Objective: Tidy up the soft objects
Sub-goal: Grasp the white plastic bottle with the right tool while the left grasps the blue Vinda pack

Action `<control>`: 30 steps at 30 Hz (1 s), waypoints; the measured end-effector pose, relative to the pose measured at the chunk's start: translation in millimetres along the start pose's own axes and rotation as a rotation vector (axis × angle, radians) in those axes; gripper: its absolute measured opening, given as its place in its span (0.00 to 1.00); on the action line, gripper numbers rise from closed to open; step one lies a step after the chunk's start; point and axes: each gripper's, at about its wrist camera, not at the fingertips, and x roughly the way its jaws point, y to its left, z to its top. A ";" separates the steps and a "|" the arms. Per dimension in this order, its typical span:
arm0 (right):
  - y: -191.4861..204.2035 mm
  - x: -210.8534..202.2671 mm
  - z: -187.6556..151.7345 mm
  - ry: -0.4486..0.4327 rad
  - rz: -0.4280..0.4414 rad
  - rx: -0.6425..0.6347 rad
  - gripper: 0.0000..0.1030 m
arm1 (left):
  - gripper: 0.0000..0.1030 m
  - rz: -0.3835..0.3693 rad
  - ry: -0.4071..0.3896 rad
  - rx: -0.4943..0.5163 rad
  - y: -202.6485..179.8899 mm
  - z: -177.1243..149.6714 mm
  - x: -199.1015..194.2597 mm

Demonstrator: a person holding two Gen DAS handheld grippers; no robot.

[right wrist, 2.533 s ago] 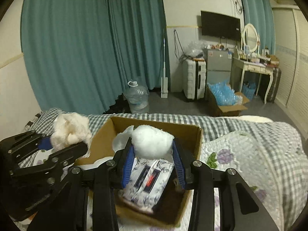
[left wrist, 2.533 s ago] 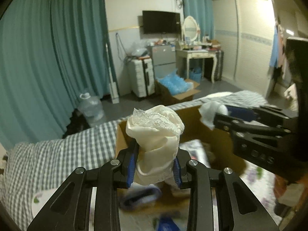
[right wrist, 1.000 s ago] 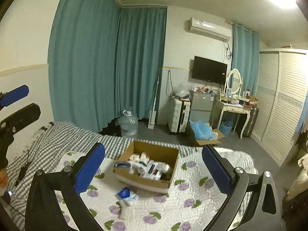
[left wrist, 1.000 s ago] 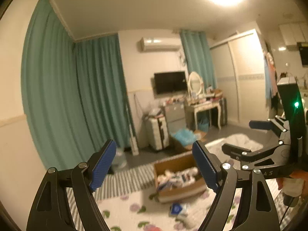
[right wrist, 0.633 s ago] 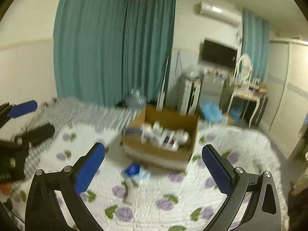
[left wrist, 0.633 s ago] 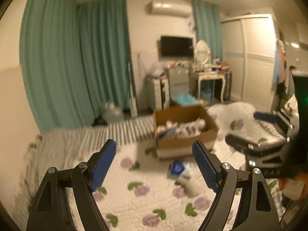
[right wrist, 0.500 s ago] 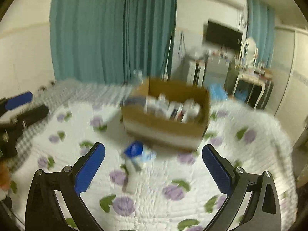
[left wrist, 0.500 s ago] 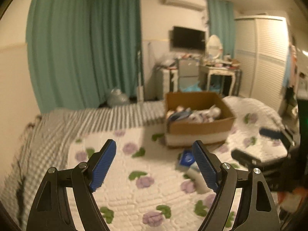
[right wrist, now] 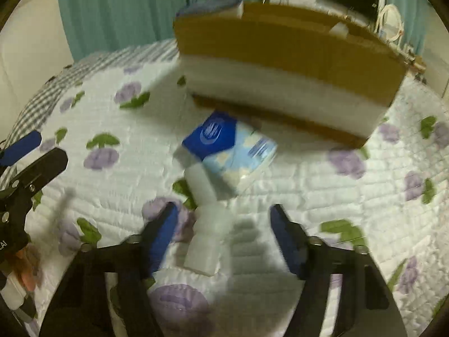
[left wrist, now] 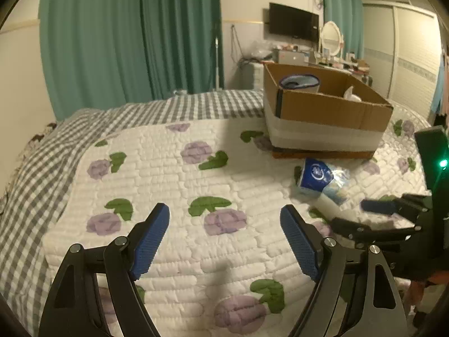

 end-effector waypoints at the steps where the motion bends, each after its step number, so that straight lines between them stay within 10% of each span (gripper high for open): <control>1: 1.6 3.1 -1.0 0.013 0.006 -0.006 0.48 | 0.80 0.005 -0.002 0.004 0.2 -1.4 1.3; 3: 5.7 9.0 -3.0 0.038 0.014 -0.030 0.29 | 0.80 0.000 0.041 0.021 -2.5 -2.0 3.8; 18: -54.5 -73.0 4.5 -0.129 -0.023 0.090 0.27 | 0.80 -0.134 0.104 0.125 -46.4 8.8 2.9; 30: -116.8 -50.8 41.4 -0.122 -0.059 0.148 0.27 | 0.80 -0.180 0.213 0.212 -111.5 33.7 79.6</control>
